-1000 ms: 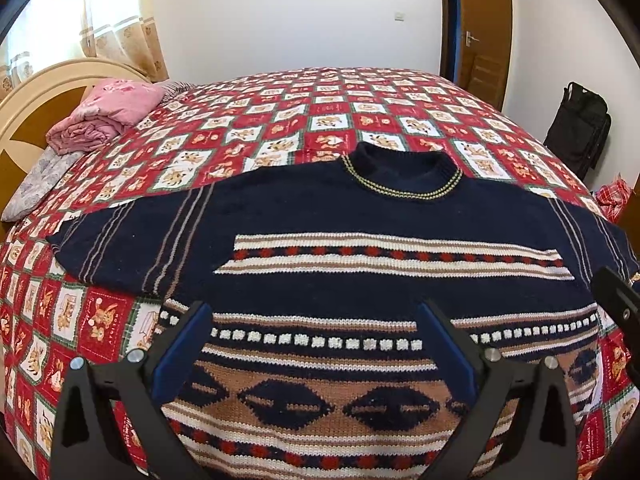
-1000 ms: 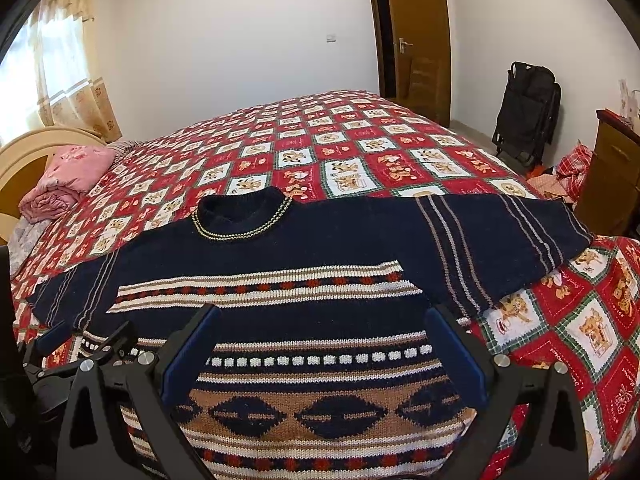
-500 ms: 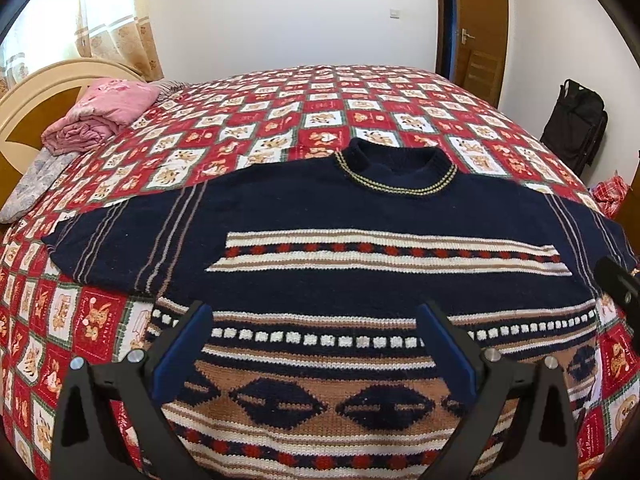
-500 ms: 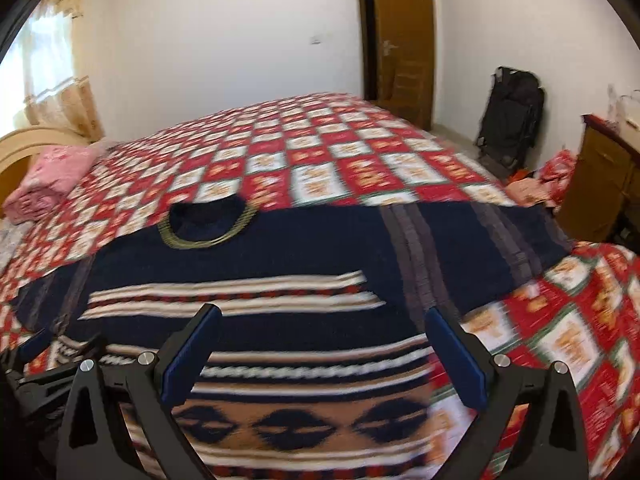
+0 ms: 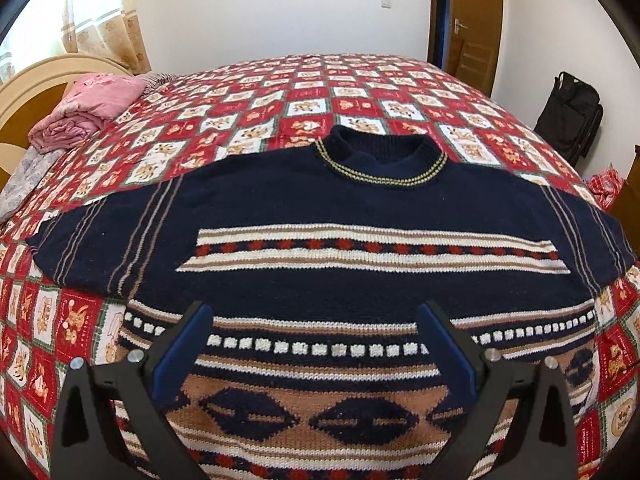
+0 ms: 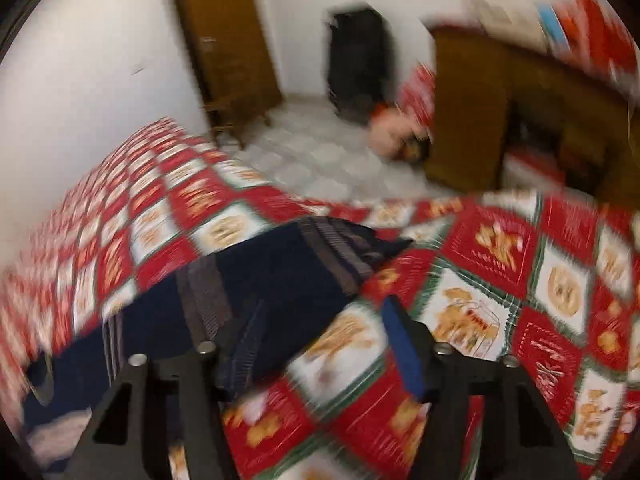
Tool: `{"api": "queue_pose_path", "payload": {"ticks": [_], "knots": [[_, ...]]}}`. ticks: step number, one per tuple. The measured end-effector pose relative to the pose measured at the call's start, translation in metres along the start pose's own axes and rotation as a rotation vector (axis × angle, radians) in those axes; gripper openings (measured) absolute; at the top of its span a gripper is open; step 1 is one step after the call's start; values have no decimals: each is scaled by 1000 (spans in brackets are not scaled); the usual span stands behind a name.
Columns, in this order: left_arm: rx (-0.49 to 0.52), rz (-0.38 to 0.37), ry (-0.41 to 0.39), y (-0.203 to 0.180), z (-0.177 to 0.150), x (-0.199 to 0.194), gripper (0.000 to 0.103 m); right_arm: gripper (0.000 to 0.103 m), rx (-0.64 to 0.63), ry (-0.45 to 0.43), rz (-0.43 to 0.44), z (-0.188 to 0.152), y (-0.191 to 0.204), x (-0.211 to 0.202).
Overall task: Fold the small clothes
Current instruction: 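Grasp the sleeve cuff with the right gripper and lift it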
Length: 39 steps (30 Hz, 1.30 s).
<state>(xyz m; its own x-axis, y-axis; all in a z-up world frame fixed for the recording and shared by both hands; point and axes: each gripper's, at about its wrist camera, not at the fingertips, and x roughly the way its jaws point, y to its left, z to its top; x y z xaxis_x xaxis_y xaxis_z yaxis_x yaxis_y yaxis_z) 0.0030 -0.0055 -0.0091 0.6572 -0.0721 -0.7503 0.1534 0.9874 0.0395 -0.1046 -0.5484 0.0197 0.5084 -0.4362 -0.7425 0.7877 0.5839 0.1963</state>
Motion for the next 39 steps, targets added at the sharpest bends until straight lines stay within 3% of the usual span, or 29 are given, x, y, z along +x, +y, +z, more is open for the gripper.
{"api": "queue_pose_path", "payload": {"ticks": [2,4,13,16,19,22,24,30,34,36,39], "knots": [[6,9,7,-2,2,2,103,60,87,41,18,17,-25,21],[9,16,9,-3,5,3,103,60,92,66,11,27,-33,35],[36,47,33,-17,11,13,103,56,-76,197,-95,46,-9,92],[44,57,47,-19,12,17,103,48,-93,243,-114,46,-4,110],[38,53,60,-19,13,19,103,30,-70,238,-70,45,-5,110],[43,55,60,-20,13,19,103,17,-46,209,-72,43,-8,103],[40,50,58,-19,14,18,103,15,-19,164,-72,42,-8,95],[23,36,44,-11,13,12,103,14,-235,-115,-195,25,59,20],[-6,35,19,1,14,5,103,14,-427,-260,-98,-13,138,-44],[-28,34,11,8,14,2,103,14,-497,-263,32,-43,182,-72],[-62,28,3,20,13,-2,103,15,-596,-176,325,-101,250,-105]]}}
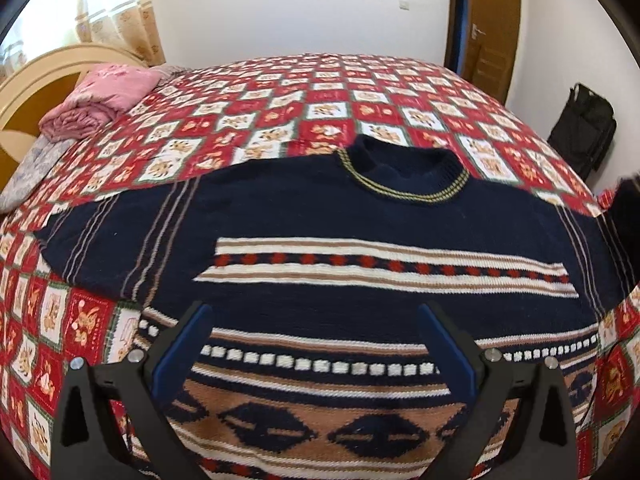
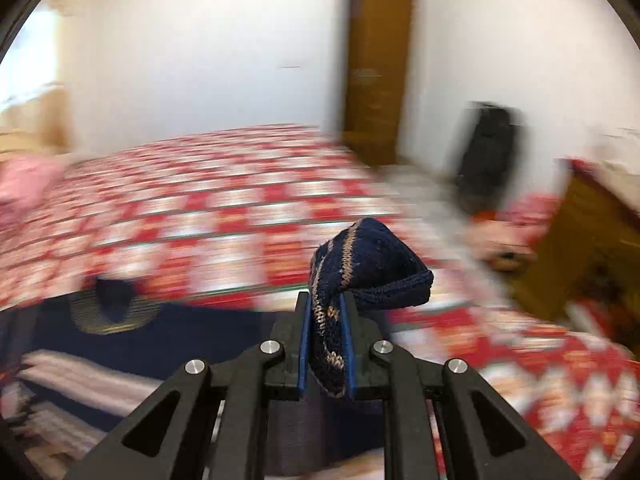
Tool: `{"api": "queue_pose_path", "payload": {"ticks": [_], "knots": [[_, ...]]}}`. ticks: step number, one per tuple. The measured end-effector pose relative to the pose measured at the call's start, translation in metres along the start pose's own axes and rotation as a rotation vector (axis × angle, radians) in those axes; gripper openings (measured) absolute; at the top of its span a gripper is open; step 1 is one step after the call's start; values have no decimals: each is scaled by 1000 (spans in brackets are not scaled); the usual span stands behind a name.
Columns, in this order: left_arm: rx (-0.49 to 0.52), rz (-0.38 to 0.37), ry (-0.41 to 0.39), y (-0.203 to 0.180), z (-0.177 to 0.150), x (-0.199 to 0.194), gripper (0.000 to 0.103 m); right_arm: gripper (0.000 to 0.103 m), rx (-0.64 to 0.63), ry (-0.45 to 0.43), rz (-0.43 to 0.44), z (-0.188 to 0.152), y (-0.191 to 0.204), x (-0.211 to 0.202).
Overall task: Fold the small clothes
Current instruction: 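Grasp the sleeve cuff with the right gripper and lift it, then fold the held sleeve across the sweater body with the right gripper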
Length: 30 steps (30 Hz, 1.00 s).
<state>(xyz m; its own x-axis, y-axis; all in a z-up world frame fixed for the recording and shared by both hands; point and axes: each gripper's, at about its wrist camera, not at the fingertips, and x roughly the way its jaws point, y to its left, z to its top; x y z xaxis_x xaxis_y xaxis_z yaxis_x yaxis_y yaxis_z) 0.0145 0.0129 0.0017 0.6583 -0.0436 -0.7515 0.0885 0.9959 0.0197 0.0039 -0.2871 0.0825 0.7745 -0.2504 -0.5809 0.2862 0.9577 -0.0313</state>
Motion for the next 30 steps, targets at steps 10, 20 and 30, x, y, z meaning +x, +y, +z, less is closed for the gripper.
{"api": "queue_pose_path", "payload": {"ticks": [10,20,30], "knots": [[-31,46,-19,54,-10,-7,103,19,8,281,620,-60,109,31],[-71,-119,39,52,-13,21,103,20,247,206,342,-83,-4,24],[-5,-296,118,-15,4,72,102,20,316,152,345,-104,-27,11]]}}
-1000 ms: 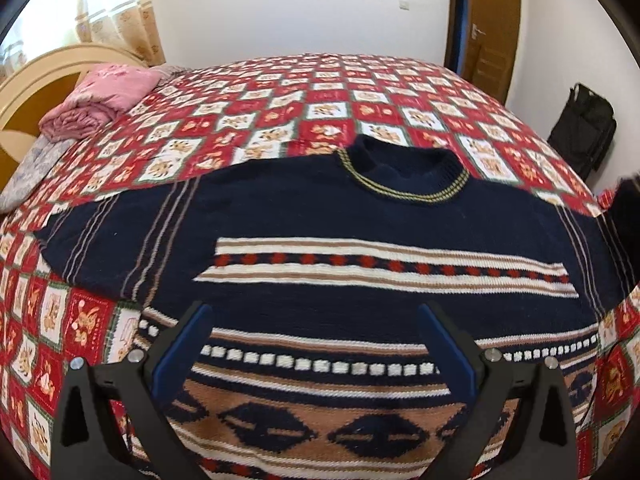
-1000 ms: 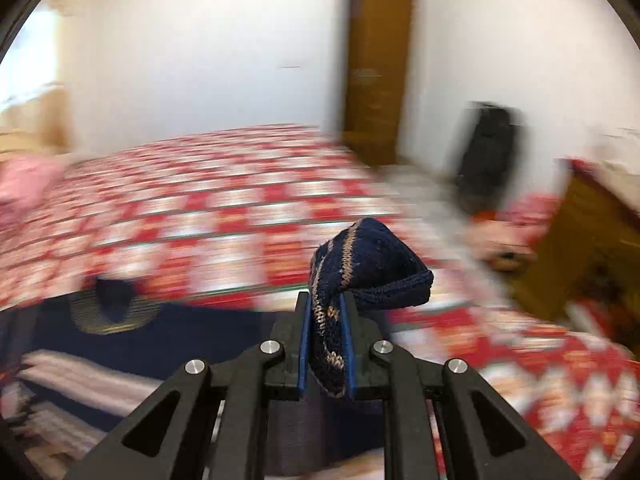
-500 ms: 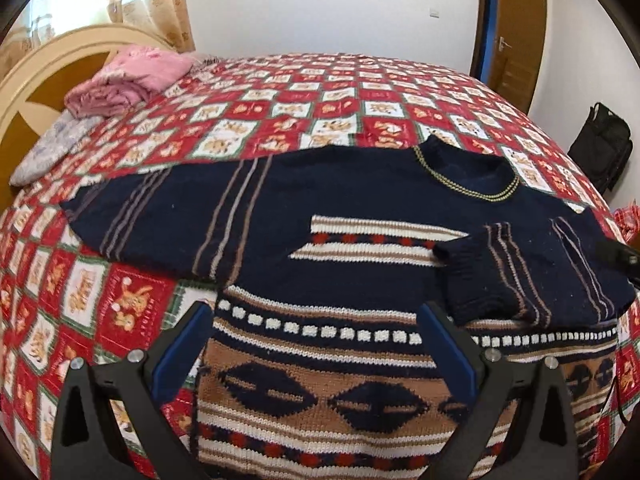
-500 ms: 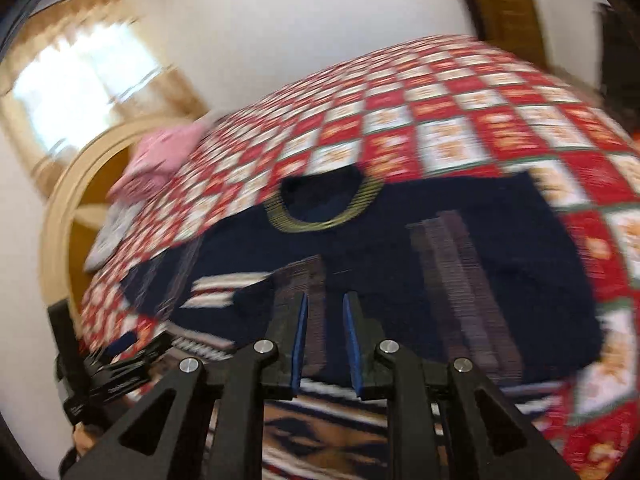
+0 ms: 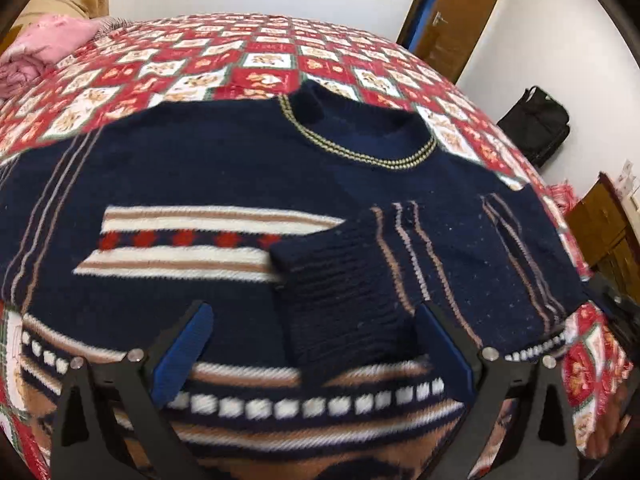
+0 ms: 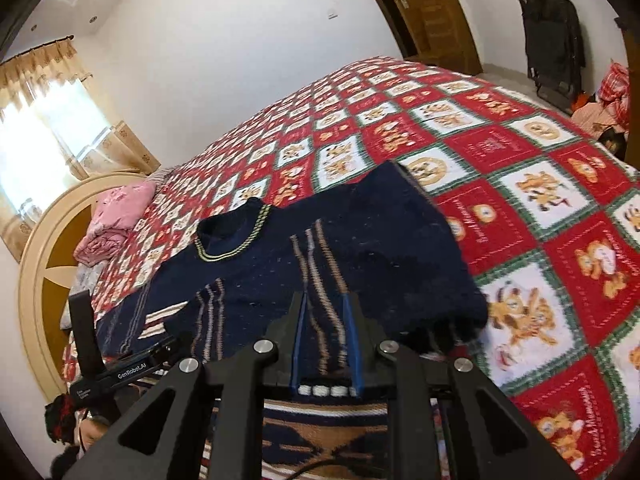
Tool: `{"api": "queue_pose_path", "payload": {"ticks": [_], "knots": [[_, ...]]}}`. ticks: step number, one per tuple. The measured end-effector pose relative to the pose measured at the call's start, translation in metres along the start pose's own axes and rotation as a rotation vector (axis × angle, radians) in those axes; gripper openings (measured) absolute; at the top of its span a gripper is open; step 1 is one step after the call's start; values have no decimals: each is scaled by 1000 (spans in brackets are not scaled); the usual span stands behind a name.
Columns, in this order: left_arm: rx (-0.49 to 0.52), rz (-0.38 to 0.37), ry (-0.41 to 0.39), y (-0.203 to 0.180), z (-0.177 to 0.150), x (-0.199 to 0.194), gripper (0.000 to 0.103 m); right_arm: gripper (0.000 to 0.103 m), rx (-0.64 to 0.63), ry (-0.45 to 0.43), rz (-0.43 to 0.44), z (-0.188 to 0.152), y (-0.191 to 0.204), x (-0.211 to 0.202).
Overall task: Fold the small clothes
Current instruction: 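Fold the held sleeve across the sweater body with the right gripper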
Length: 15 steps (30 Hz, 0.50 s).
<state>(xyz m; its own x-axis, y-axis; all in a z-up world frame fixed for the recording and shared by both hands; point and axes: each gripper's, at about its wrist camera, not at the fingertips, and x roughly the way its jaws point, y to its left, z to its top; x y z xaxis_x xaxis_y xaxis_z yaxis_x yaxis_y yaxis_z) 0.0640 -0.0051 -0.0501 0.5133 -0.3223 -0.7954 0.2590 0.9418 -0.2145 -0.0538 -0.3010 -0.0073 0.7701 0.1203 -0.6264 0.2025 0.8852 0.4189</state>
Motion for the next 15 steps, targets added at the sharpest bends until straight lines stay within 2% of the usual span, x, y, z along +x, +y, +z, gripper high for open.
{"api": "queue_pose_path", "payload": {"ticks": [1,4,7,8,9,11,15], "knots": [[17,-13,-8,-7,0,0,100,20,11,0,-2,-3,-4,-3],[33,-47,-8,-17,0,-1,86,20,37,-1,-18,-4,-13,-5],[53,-12,-26,-20,-1,-3,61,20,41,-9,-36,-5,-18,-6],[45,-11,-43,-18,0,-6,31,20,49,-8,-38,-5,-19,-5],[26,-71,-33,-14,0,-6,14,20,63,-4,-35,-5,-21,-4],[-10,-133,-29,-10,3,-7,14,20,83,5,-31,-6,-22,-3],[34,-109,-52,-14,10,-12,14,20,88,4,-45,-6,-22,-5]]}}
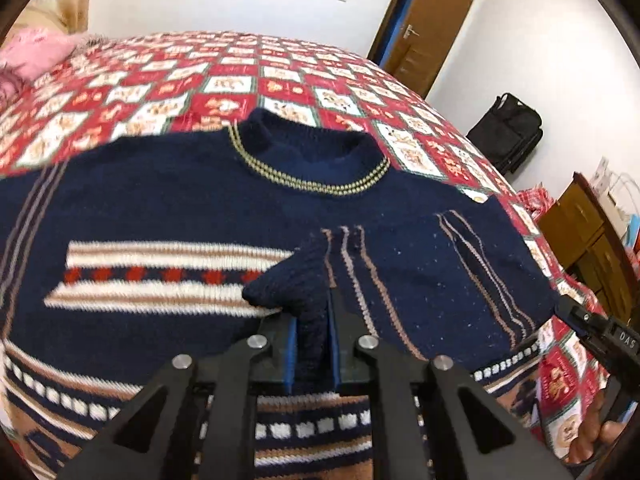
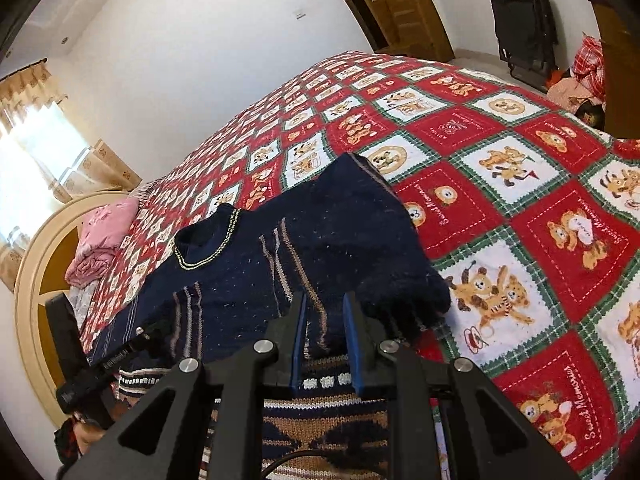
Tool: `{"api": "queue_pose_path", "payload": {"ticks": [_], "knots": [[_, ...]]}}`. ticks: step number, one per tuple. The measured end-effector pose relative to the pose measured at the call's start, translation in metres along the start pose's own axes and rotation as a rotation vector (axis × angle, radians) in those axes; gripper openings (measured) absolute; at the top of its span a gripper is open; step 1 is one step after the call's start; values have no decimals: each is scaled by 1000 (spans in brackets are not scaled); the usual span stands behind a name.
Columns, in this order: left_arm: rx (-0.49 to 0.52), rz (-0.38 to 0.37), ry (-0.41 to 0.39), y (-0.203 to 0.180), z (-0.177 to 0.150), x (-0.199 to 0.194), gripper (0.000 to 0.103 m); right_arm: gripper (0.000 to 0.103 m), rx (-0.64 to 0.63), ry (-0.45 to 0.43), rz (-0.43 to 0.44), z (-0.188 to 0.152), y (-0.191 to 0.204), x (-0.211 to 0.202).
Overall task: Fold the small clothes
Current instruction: 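Fold the held sleeve across the sweater body with the right gripper, then grasp the other sleeve cuff with the left gripper and lift it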
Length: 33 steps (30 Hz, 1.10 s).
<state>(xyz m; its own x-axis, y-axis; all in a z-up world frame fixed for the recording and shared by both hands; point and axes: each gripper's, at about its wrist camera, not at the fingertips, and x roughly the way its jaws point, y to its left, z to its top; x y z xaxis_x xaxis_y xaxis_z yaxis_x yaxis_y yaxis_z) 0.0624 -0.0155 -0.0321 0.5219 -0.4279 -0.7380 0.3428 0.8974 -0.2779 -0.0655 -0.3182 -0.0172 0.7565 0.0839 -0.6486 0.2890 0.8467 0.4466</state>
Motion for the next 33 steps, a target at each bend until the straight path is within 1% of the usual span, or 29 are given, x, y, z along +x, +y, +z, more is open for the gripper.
{"api": "queue_pose_path", "payload": {"ticks": [2,5,6,8,10,11,12,14,15,16,17,18,19,20,21,23,25,27,28,30,31,33], "knots": [[2,-2,-19,3,9,-7,13,20,-3,-7,-4,0,0,-4],[4,4,-86,14,28,-25,13,20,-10,-21,-7,1,1,-11],[9,35,-116,20,37,-35,13,20,-13,-25,-8,2,1,-13],[22,84,-141,32,47,-42,13,20,-14,-31,-9,2,1,-15],[23,136,-136,49,53,-42,13,20,-24,-30,-14,1,3,-13],[20,168,-121,59,54,-37,14,20,-32,-21,-18,1,4,-11],[21,187,-101,66,54,-30,16,20,-38,-6,-20,1,6,-6],[22,216,-18,77,49,-10,23,20,-43,15,-26,4,9,0],[26,229,31,81,45,2,24,20,-47,16,-31,5,11,2],[31,243,47,83,43,6,25,20,-61,13,-35,8,14,4],[39,271,56,84,40,8,35,20,-82,15,-42,10,18,7],[38,304,48,86,38,6,52,20,-99,18,-50,10,21,10],[23,328,23,86,36,0,60,20,-121,20,-60,10,26,16],[4,338,-9,87,35,-6,73,20,-135,24,-63,9,29,22],[-11,337,-43,89,32,-14,77,20,-147,33,-66,7,31,28],[-13,344,-79,89,27,-24,77,20,-161,80,-95,-2,33,49],[5,395,-86,89,21,-30,77,20,-147,122,-108,-11,29,65],[16,430,-73,95,16,-36,77,20,-175,95,-115,-15,32,64],[8,429,-73,100,16,-40,77,20,-202,111,-135,-15,36,65],[-35,423,-82,117,17,-54,79,20,-206,132,-155,-11,41,64],[-57,421,-89,125,16,-61,80,20,-183,130,-136,-8,44,59],[-123,427,-113,150,14,-80,83,20,-165,98,-84,-5,51,46]]}}
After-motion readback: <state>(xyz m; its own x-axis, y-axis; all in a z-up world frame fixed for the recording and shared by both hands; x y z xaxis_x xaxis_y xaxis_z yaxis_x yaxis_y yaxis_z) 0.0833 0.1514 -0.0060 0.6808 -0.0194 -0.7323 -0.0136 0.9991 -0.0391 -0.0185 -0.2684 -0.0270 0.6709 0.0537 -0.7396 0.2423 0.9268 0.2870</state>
